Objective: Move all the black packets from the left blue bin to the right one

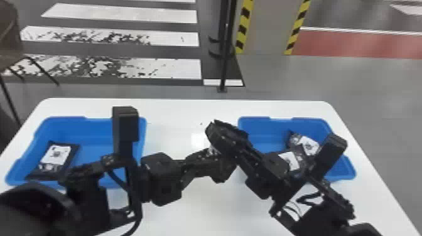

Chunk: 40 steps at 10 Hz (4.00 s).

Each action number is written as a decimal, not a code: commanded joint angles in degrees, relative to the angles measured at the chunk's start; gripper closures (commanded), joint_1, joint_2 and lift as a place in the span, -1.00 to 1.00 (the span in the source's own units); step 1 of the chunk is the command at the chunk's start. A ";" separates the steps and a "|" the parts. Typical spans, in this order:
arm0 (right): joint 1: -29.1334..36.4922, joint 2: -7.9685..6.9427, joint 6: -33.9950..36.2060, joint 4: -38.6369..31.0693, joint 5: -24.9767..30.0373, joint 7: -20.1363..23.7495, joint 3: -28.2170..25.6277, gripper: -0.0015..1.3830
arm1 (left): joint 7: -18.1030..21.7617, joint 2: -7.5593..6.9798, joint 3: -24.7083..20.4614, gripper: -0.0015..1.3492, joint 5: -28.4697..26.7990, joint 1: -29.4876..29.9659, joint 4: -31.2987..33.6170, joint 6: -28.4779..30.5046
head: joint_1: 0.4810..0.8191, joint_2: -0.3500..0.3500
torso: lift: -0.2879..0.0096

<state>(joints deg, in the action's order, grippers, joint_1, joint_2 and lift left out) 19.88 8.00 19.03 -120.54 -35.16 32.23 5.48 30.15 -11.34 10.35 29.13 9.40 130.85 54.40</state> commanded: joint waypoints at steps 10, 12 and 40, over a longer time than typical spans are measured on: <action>-17.07 3.16 -0.05 25.13 11.73 -2.26 -14.96 0.78 | -0.36 5.10 -24.07 -0.75 -0.45 17.46 10.41 -1.24 | 0.27 -0.35 | -0.01; -21.85 4.13 -1.17 34.27 14.02 -3.67 -15.30 0.09 | -0.53 6.59 -29.78 -0.75 -1.59 19.85 12.23 -1.95 | 0.27 -0.34 | -0.01; 26.11 -3.43 -13.83 -12.56 14.93 -10.35 -12.45 -0.82 | -13.98 0.09 -25.55 0.22 -32.21 -32.88 -46.97 29.84 | 0.27 0.72 | -0.01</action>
<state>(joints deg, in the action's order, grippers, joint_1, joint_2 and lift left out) 45.98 4.57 5.14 -133.32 -19.97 21.89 -6.97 16.17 -11.30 -15.41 -3.31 -23.69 83.97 84.29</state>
